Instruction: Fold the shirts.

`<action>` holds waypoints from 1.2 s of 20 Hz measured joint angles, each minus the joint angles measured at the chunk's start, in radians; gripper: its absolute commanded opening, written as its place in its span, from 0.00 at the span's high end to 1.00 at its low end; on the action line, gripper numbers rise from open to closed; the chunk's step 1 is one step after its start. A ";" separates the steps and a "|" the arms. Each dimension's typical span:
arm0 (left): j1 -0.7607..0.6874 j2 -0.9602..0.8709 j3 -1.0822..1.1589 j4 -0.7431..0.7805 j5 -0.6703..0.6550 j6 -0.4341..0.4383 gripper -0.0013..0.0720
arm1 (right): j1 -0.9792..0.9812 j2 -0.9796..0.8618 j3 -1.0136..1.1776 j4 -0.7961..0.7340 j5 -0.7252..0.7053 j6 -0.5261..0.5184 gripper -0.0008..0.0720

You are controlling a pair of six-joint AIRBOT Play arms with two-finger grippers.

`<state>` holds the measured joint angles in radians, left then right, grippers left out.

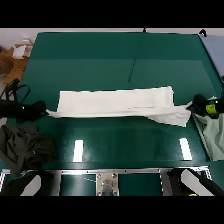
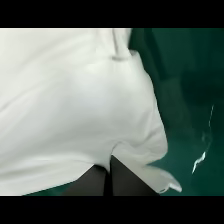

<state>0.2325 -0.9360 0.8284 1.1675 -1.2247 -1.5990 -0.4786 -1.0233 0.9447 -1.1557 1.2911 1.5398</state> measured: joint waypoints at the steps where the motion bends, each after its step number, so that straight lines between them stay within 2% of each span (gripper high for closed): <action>1: 0.000 -0.039 0.042 -0.001 -0.003 0.003 0.96 | 0.021 -0.037 0.041 0.002 -0.002 0.003 0.96; 8: -0.005 -0.328 0.264 -0.127 0.008 0.048 0.96 | 0.120 -0.311 0.262 0.010 -0.043 0.020 0.96; 13: -0.082 -0.518 0.427 -0.171 0.040 0.055 0.96 | 0.148 -0.464 0.364 0.021 -0.077 0.022 0.96; 14: -0.095 -0.555 0.455 -0.176 0.052 0.053 0.95 | 0.153 -0.494 0.380 0.026 -0.092 0.022 0.91; 15: -0.104 -0.587 0.476 -0.177 0.068 0.050 0.93 | 0.154 -0.523 0.396 0.031 -0.104 0.023 0.61; 16: -0.110 -0.614 0.496 -0.177 0.091 0.046 0.44 | 0.155 -0.547 0.412 0.035 -0.119 0.023 0.33; 17: -0.115 -0.633 0.510 -0.180 0.124 0.044 0.00 | 0.154 -0.568 0.431 0.042 -0.126 0.023 0.30; 20: -0.117 -0.666 0.575 -0.194 0.216 0.038 0.00 | 0.129 -0.607 0.520 0.056 -0.134 0.021 0.29; 22: -0.096 -0.676 0.650 -0.197 0.230 0.037 0.00 | 0.093 -0.618 0.588 0.064 -0.094 0.011 0.23; 24: -0.063 -0.679 0.728 -0.198 0.210 0.036 0.02 | 0.049 -0.625 0.626 0.065 -0.029 -0.004 0.23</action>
<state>0.1699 -1.6154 1.5566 0.9691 -1.0149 -1.5631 -0.4297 -1.6485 1.5703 -1.0908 1.2625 1.5360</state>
